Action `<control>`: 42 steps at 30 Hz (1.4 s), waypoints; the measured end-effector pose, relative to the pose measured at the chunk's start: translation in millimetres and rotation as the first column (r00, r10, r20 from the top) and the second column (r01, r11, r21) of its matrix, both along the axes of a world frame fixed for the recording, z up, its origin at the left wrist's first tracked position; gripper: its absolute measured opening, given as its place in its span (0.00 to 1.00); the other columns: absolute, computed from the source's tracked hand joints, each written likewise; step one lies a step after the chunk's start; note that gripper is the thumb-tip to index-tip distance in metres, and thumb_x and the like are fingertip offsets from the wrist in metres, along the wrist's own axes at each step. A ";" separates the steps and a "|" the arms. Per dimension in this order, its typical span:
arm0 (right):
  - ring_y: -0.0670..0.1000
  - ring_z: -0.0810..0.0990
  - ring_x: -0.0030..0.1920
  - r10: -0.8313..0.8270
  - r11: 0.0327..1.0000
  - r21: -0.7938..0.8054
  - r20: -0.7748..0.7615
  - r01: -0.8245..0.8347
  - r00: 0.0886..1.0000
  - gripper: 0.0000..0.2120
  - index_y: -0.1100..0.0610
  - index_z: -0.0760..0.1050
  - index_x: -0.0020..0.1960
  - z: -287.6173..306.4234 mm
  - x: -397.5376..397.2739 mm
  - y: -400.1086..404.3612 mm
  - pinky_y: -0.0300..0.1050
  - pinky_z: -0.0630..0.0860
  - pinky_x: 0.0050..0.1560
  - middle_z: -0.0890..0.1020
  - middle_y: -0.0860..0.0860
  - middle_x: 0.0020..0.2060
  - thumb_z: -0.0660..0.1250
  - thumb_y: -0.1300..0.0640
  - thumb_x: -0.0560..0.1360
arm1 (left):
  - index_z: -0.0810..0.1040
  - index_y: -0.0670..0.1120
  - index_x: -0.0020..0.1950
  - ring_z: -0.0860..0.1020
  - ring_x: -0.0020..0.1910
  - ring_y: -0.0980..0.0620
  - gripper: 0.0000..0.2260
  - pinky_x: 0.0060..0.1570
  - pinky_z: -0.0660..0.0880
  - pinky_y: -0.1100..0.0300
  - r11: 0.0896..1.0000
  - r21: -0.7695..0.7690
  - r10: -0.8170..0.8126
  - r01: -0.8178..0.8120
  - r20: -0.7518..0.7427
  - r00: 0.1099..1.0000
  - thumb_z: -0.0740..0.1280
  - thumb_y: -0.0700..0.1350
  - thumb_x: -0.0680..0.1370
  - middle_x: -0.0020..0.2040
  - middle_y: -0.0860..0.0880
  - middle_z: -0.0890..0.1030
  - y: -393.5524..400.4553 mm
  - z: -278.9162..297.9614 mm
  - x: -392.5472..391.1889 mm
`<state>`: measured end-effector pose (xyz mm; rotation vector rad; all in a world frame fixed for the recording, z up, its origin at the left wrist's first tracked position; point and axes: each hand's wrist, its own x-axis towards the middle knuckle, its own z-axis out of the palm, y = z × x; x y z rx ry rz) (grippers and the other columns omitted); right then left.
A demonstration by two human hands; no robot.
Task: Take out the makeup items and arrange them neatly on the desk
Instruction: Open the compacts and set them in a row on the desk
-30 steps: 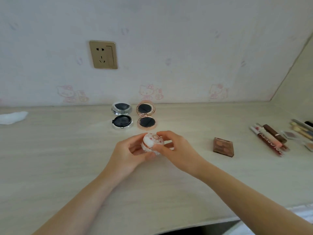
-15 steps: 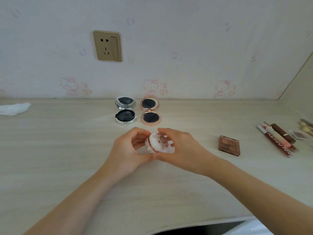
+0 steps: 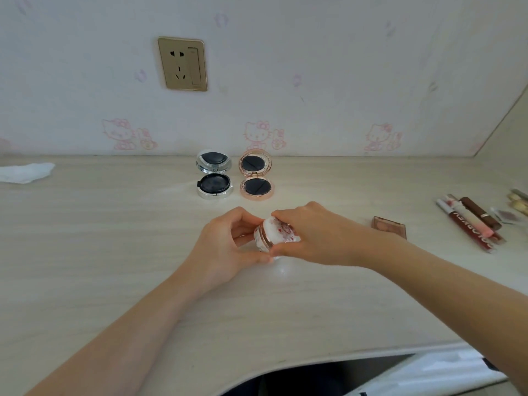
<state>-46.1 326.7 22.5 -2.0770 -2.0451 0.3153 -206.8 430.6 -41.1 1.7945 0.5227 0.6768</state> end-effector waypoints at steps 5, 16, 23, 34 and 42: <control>0.44 0.72 0.37 -0.072 0.997 0.020 -0.091 0.074 0.993 0.19 0.49 0.72 0.38 -3.2 -1.0 8.5 0.44 0.69 0.35 0.76 0.45 0.34 0.69 0.34 0.65 | 0.78 0.43 0.51 0.83 0.50 0.50 0.23 0.52 0.78 0.62 0.998 -0.064 0.028 -0.024 0.054 0.998 0.81 0.34 0.60 0.49 0.48 0.85 3.6 -0.1 -1.3; 0.49 0.78 0.46 -0.092 0.986 0.121 -0.170 0.114 0.981 0.24 0.57 0.76 0.56 -0.9 -11.0 13.4 0.50 0.76 0.50 0.81 0.51 0.50 0.67 0.40 0.71 | 0.78 0.53 0.59 0.81 0.52 0.60 0.29 0.54 0.75 0.68 0.992 0.084 0.092 -0.094 0.022 0.996 0.81 0.40 0.61 0.51 0.59 0.83 -8.7 3.9 2.2; 0.50 0.76 0.41 -0.085 0.994 0.056 -0.080 0.090 0.993 0.17 0.54 0.78 0.46 7.1 -11.3 20.0 0.43 0.72 0.38 0.79 0.50 0.39 0.70 0.40 0.69 | 0.78 0.59 0.58 0.81 0.54 0.61 0.27 0.55 0.74 0.70 0.998 0.041 0.053 -0.053 0.006 0.999 0.79 0.38 0.64 0.51 0.59 0.84 -7.2 6.5 0.5; 0.54 0.80 0.49 -0.054 0.998 -0.034 -0.132 0.050 0.990 0.18 0.56 0.79 0.53 17.6 4.2 23.3 0.55 0.75 0.55 0.82 0.54 0.50 0.67 0.43 0.72 | 0.78 0.57 0.57 0.81 0.55 0.57 0.26 0.56 0.74 0.67 1.000 0.005 0.010 -0.011 0.047 0.999 0.78 0.36 0.65 0.53 0.56 0.83 -3.5 5.1 1.3; 0.59 0.78 0.46 -0.003 0.996 -0.089 -0.234 -0.019 0.972 0.20 0.66 0.76 0.53 16.1 16.4 25.0 0.59 0.75 0.52 0.80 0.62 0.48 0.64 0.48 0.76 | 0.76 0.60 0.60 0.77 0.57 0.61 0.25 0.60 0.72 0.59 0.976 0.205 0.106 -0.073 -0.158 0.982 0.77 0.52 0.64 0.54 0.60 0.81 -8.7 -1.1 3.3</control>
